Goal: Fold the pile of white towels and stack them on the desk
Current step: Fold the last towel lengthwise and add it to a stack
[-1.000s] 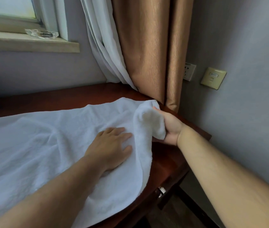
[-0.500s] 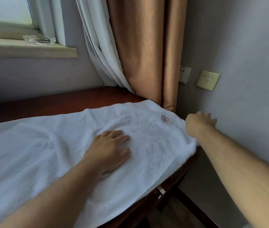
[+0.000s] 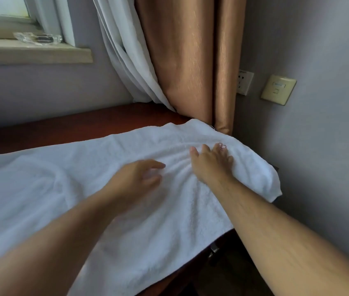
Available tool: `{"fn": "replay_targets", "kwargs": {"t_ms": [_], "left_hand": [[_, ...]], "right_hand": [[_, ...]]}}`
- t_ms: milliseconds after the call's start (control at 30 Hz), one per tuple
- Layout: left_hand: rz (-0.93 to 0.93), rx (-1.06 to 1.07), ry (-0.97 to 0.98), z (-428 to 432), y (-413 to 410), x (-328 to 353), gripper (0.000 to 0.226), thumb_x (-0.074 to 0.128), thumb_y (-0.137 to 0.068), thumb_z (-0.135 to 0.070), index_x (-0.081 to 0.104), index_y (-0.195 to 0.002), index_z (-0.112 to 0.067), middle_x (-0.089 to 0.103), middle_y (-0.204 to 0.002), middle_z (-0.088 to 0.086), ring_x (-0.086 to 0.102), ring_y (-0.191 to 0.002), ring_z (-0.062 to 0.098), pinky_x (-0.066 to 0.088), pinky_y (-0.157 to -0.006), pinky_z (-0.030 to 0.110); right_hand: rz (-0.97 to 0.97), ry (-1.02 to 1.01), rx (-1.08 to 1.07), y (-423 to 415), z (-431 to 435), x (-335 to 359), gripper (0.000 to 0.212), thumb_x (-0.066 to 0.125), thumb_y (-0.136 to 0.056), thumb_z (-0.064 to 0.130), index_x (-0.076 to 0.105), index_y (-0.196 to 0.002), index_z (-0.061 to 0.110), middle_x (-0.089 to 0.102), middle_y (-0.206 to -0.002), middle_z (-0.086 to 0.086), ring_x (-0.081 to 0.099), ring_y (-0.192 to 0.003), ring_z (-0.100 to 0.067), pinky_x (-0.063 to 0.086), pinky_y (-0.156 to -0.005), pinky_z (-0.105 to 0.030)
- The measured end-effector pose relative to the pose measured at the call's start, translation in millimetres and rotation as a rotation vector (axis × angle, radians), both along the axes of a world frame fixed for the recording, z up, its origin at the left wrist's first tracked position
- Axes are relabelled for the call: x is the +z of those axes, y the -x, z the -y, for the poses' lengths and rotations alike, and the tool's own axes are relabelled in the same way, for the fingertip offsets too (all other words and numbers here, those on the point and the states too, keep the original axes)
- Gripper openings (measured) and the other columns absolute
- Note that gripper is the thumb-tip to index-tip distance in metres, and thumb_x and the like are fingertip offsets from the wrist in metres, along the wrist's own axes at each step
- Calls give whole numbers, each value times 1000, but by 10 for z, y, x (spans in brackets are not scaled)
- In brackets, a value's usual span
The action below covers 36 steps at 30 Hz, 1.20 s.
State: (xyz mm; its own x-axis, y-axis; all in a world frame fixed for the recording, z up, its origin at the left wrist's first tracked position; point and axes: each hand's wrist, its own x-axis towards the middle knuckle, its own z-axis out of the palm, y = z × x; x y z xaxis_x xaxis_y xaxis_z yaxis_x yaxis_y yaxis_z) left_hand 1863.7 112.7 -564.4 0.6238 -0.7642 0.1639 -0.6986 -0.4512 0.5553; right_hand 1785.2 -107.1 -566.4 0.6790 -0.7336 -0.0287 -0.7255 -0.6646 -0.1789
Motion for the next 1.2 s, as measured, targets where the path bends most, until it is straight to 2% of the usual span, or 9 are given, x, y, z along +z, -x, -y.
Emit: {"fn": "replay_targets", "kwargs": {"t_ms": [133, 267, 367, 467, 667, 833, 933, 1000, 1200], "left_hand": [[214, 197, -195, -82, -210, -27, 52, 49, -97, -46, 44, -148, -37, 40, -157, -6, 33, -144, 20, 28, -116, 39], [272, 301, -249, -126, -190, -112, 55, 37, -92, -54, 46, -144, -36, 47, -145, -5, 40, -129, 23, 34, -106, 44], [313, 363, -277, -150, -137, -104, 55, 34, -89, -57, 48, -140, -39, 47, -136, -4, 40, -121, 22, 37, -99, 44], [320, 431, -299, -186, -92, -113, 54, 34, -89, -56, 51, -137, -38, 47, -134, -4, 40, -118, 22, 37, -93, 44], [315, 487, -283, -255, -41, -101, 53, 34, -85, -53, 57, -128, -31, 50, -124, -1, 42, -112, 23, 36, -89, 42], [205, 436, -140, -261, -23, -30, 46, 41, -96, -42, 54, -138, -29, 49, -137, 2, 42, -125, 24, 35, -103, 42], [90, 420, 150, -452, -77, 96, 35, 47, -99, -24, 60, -132, -28, 52, -140, -2, 42, -130, 17, 37, -103, 34], [174, 456, 217, -756, -79, 172, 34, 50, -97, -13, 65, -122, -30, 55, -134, -7, 41, -128, 14, 35, -98, 29], [228, 720, 17, -2036, 206, 110, 39, 54, -94, -15, 60, -131, -27, 53, -138, -3, 40, -130, 18, 35, -106, 34]], "right_hand": [[-48, -13, -7, -53, -33, -7, 77, 20, -97, 69, 25, -157, 20, 8, -165, -28, 6, -153, -43, 12, -121, -57], [116, 252, 152, -77, -79, 119, 66, 24, -96, 66, 67, -107, 17, 70, -109, -10, 60, -104, -30, 38, -99, -50], [272, 275, 167, -232, 102, 219, 48, 34, -101, 49, 67, -112, 16, 66, -118, -9, 57, -110, -29, 43, -97, -45], [103, 86, 85, -452, 149, 185, 63, 29, -101, 57, 42, -149, 18, 35, -156, -14, 37, -138, -35, 32, -110, -50], [-125, -6, 278, -740, -26, -62, 76, 13, -93, 75, 8, -160, 39, -4, -170, -8, -5, -154, -42, 1, -121, -59], [-144, 43, 6, -767, -177, 212, 64, 25, -103, 52, 32, -156, 17, 13, -167, -20, 6, -152, -45, 4, -122, -60], [78, 13, 283, -831, -704, 295, 50, 28, -102, 36, 54, -137, 11, 46, -147, -14, 36, -138, -36, 26, -115, -55], [133, -81, 426, -811, -1134, 303, 50, 29, -101, 38, 53, -136, 13, 50, -140, -9, 40, -132, -33, 31, -111, -53], [226, -223, 817, -815, -2275, 284, 52, 30, -101, 46, 49, -142, 19, 46, -148, -5, 35, -140, -31, 29, -115, -53]]}}
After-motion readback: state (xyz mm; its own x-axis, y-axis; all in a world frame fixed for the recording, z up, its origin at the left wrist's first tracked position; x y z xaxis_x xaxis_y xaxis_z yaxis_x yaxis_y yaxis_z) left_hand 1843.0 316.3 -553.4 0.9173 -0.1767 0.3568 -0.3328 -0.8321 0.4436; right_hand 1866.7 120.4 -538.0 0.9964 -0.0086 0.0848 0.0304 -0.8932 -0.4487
